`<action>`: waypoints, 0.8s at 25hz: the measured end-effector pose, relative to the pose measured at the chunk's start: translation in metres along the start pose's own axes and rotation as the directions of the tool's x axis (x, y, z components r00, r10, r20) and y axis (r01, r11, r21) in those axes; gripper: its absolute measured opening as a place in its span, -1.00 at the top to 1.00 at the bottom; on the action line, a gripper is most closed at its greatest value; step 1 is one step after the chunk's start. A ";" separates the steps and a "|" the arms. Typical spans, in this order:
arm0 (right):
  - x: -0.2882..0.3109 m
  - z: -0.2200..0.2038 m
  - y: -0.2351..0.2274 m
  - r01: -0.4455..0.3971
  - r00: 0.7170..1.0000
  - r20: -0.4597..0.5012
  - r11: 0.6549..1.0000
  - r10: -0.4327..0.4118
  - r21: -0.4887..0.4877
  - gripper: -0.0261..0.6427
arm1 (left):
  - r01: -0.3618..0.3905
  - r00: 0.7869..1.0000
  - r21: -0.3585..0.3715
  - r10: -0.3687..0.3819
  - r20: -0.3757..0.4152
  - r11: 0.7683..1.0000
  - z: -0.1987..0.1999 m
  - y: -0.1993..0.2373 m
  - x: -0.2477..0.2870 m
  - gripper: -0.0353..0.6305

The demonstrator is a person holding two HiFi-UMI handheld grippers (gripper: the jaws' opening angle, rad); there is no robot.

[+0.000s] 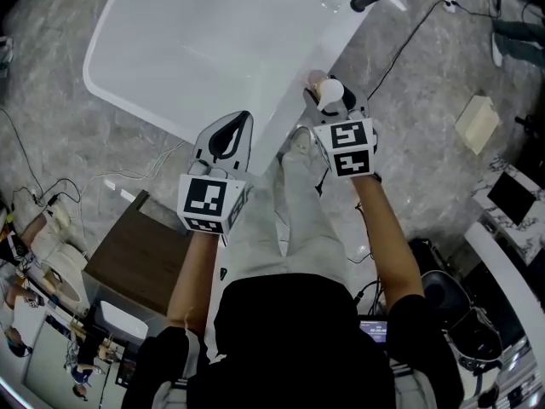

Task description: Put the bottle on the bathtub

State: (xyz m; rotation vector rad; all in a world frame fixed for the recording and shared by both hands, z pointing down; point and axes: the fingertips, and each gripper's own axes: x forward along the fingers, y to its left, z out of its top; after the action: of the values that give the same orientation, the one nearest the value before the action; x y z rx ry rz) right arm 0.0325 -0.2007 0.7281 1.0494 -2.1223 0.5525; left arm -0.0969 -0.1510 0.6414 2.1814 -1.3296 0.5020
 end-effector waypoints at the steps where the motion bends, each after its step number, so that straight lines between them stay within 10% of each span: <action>1: -0.004 0.000 0.001 -0.001 1.000 -0.001 1.000 0.001 -0.001 0.23 | 0.001 1.000 0.002 -0.001 0.003 1.000 0.003 -0.001 -0.001 0.86; 20: -0.103 0.036 -0.012 0.073 0.995 0.069 0.996 -0.077 0.058 0.62 | -0.015 0.992 0.158 -0.005 0.124 0.987 0.091 -0.030 -0.046 0.86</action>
State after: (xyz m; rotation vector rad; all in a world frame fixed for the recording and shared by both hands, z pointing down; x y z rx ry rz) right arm 0.0725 -0.1776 0.6281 1.1909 -2.1301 0.5478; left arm -0.0873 -0.1642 0.5363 2.3738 -1.4023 0.4967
